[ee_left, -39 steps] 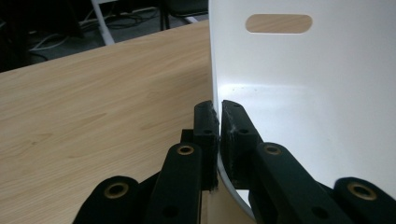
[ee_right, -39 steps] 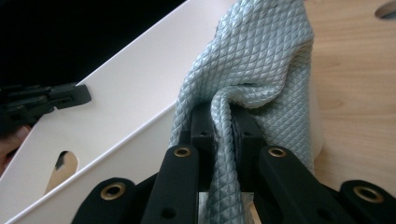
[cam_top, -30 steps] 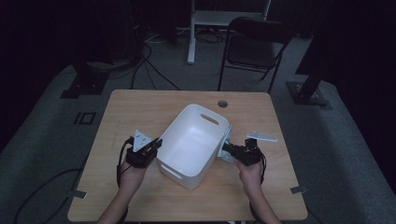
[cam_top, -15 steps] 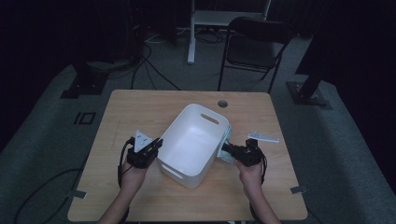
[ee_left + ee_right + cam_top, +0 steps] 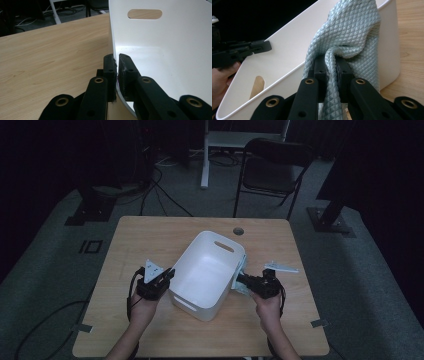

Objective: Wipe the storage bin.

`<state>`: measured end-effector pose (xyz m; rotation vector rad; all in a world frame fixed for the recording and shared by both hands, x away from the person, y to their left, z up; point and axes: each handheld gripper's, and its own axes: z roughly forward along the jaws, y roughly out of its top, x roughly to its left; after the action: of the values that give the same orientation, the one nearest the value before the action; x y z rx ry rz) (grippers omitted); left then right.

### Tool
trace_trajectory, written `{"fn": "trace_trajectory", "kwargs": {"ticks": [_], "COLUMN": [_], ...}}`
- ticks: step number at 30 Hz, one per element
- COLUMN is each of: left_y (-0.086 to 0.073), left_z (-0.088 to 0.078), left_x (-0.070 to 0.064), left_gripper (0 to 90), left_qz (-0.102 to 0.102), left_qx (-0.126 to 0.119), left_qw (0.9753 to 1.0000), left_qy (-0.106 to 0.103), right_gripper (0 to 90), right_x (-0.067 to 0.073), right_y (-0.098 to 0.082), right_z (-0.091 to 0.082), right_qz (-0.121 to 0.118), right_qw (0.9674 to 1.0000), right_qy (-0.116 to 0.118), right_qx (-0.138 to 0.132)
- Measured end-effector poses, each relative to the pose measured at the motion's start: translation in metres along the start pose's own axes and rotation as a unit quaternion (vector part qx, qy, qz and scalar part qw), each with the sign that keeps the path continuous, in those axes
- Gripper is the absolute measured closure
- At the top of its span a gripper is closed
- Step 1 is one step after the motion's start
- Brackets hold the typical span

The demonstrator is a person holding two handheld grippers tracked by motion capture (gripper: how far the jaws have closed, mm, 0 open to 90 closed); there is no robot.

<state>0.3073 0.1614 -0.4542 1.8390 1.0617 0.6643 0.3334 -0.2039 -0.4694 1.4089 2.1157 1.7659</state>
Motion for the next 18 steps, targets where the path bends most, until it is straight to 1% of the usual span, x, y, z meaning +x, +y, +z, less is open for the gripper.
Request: {"fn": "trace_trajectory", "kwargs": {"ticks": [2,3,5,7,8,9,11,13,15,18], "left_y": [-0.0001,-0.0002,0.0,-0.0003,-0.0002,-0.0001,-0.0003,-0.0002,-0.0007,-0.0005], "left_z": [-0.0002,-0.0002,-0.0002,-0.0001,-0.0002,-0.0001,-0.0001,0.0,-0.0001,-0.0002], "left_x": [0.0003,0.0003,-0.0009,-0.0017,-0.0023,-0.0028,-0.0022,-0.0028,-0.0023,-0.003], "left_gripper": [85.1,85.0,84.9,84.8,84.8,84.9,84.9,85.0,85.1,85.0], "left_qz": [0.0,-0.001,0.002,-0.002,-0.003,-0.002,-0.004,-0.003,-0.005,-0.002], "left_qx": [0.0,0.0,0.0,-0.001,-0.001,-0.001,-0.001,-0.001,-0.003,-0.002], "left_qw": [1.0,1.0,1.0,1.0,1.0,0.9999,1.0,0.9999,1.0,1.0], "left_qy": [-0.004,-0.004,0.001,0.006,0.009,0.012,0.009,0.01,0.006,0.009], "right_gripper": [82.4,82.4,82.4,82.4,82.3,82.3,82.3,82.3,82.4,82.5], "right_x": [-0.0012,-0.0028,-0.0054,-0.0064,-0.0056,-0.0046,-0.0006,0.0035,0.0028,0.0024], "right_y": [-0.0014,-0.0024,-0.0047,-0.0057,-0.0047,-0.0038,-0.0015,-0.0006,-0.0023,-0.0065], "right_z": [0.0013,0.0022,0.0052,0.0057,0.0048,0.0034,-0.0003,-0.0013,0.0,0.0049], "right_qz": [0.001,0.005,0.01,0.016,0.014,0.013,0.012,0.005,0.005,0.003], "right_qw": [1.0,1.0,0.9999,0.9998,0.9998,0.9998,0.9999,1.0,1.0,0.9999], "right_qy": [0.001,0.001,-0.003,-0.002,-0.003,0.001,0.011,0.008,0.005,-0.003], "right_qx": [-0.003,0.001,0.011,0.014,0.016,0.013,0.005,0.003,0.001,0.01]}}
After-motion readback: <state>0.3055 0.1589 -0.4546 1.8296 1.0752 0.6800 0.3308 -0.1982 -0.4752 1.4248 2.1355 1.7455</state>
